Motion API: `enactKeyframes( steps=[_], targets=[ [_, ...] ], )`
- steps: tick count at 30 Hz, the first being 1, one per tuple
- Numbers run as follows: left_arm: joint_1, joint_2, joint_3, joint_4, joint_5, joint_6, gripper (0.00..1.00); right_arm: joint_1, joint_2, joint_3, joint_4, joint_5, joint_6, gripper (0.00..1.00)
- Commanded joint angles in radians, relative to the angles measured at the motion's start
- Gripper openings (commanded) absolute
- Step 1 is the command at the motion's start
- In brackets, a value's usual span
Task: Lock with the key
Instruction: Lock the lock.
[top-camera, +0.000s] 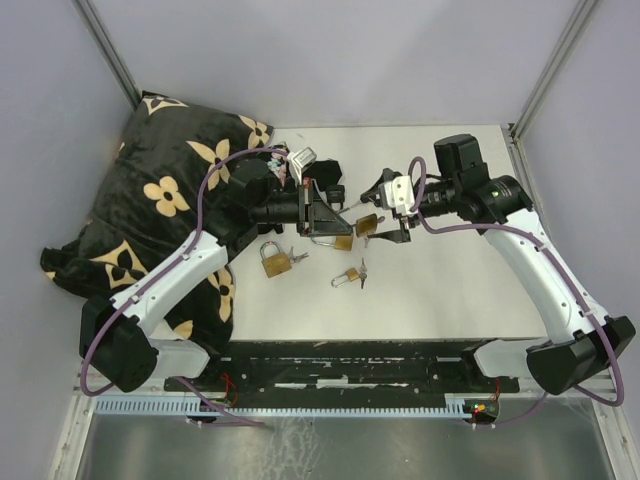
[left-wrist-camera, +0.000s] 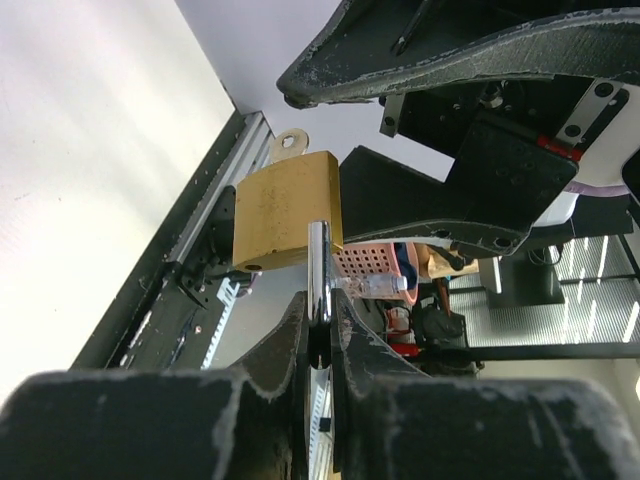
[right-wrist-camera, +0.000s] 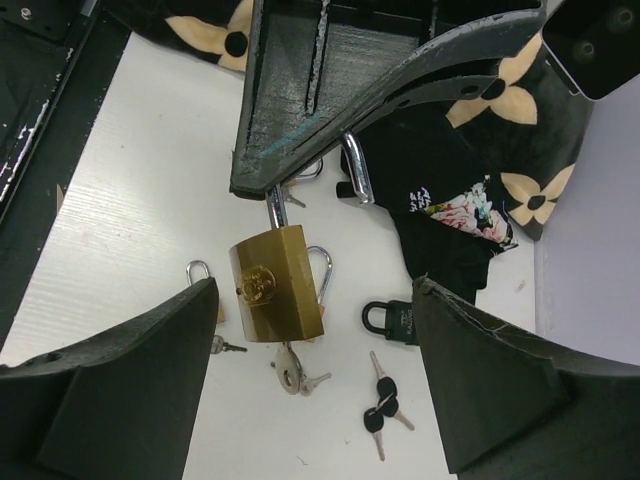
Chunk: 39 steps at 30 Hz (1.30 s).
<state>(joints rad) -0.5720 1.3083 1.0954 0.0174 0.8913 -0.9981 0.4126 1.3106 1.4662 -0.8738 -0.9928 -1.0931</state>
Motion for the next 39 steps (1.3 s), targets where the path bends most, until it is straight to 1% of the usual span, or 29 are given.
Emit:
enactKeyframes(
  steps=[1, 5, 11, 14, 16, 19, 24, 25, 26, 27, 28, 29, 30, 31, 32, 35, 37, 39],
  targets=[
    [-0.006, -0.020, 0.036, 0.003, 0.073, 0.020, 0.03, 0.011, 0.009, 0.010, -0.009, 0.017, 0.003, 0.82],
    [-0.005, -0.021, 0.035, -0.016, 0.077, 0.046, 0.03, 0.028, 0.037, 0.036, -0.076, 0.039, -0.042, 0.72],
    [-0.008, -0.018, 0.029, -0.017, 0.090, 0.054, 0.03, 0.066, 0.052, 0.036, -0.120, 0.052, -0.070, 0.67],
    [-0.010, -0.018, 0.028, -0.017, 0.092, 0.054, 0.03, 0.081, 0.055, 0.036, -0.124, 0.058, -0.069, 0.58],
    [-0.014, -0.018, 0.025, -0.017, 0.092, 0.056, 0.03, 0.087, 0.052, 0.035, -0.125, 0.047, -0.067, 0.54],
    [-0.017, -0.018, 0.023, -0.017, 0.088, 0.056, 0.03, 0.104, 0.052, 0.036, -0.127, 0.047, -0.063, 0.42],
    [-0.017, -0.029, 0.027, -0.017, 0.078, 0.053, 0.03, 0.112, 0.050, 0.041, -0.144, 0.083, -0.076, 0.13],
    [-0.017, -0.031, 0.027, -0.019, 0.073, 0.053, 0.07, 0.112, 0.048, 0.044, -0.149, 0.091, -0.076, 0.07],
    [-0.017, -0.035, 0.027, -0.021, 0.066, 0.052, 0.13, 0.111, 0.044, 0.047, -0.154, 0.103, -0.076, 0.04],
    [-0.017, -0.040, 0.026, -0.023, 0.056, 0.057, 0.21, 0.111, 0.038, 0.051, -0.158, 0.114, -0.072, 0.02],
    [-0.015, -0.048, 0.025, -0.026, 0.043, 0.067, 0.33, 0.112, 0.031, 0.056, -0.159, 0.123, -0.055, 0.02],
    [-0.016, -0.060, 0.021, -0.032, 0.025, 0.078, 0.48, 0.111, 0.025, 0.064, -0.163, 0.135, -0.039, 0.02],
    [-0.016, -0.077, 0.012, -0.031, 0.007, 0.096, 0.74, 0.109, 0.017, 0.074, -0.176, 0.148, -0.028, 0.02],
    [-0.015, -0.097, 0.000, -0.027, -0.011, 0.117, 0.82, 0.109, 0.010, 0.087, -0.197, 0.154, -0.018, 0.02],
    [-0.015, -0.121, -0.013, -0.022, -0.030, 0.143, 0.87, 0.106, 0.002, 0.100, -0.218, 0.154, -0.008, 0.02],
    [-0.015, -0.226, -0.080, -0.026, -0.120, 0.277, 0.92, 0.102, -0.025, 0.138, -0.295, 0.156, 0.021, 0.02],
    [-0.017, -0.333, -0.151, -0.015, -0.211, 0.386, 0.94, 0.102, -0.045, 0.156, -0.321, 0.169, 0.076, 0.02],
    [-0.018, -0.480, -0.261, 0.053, -0.312, 0.513, 0.94, 0.100, -0.059, 0.175, -0.370, 0.172, 0.132, 0.02]
  ],
)
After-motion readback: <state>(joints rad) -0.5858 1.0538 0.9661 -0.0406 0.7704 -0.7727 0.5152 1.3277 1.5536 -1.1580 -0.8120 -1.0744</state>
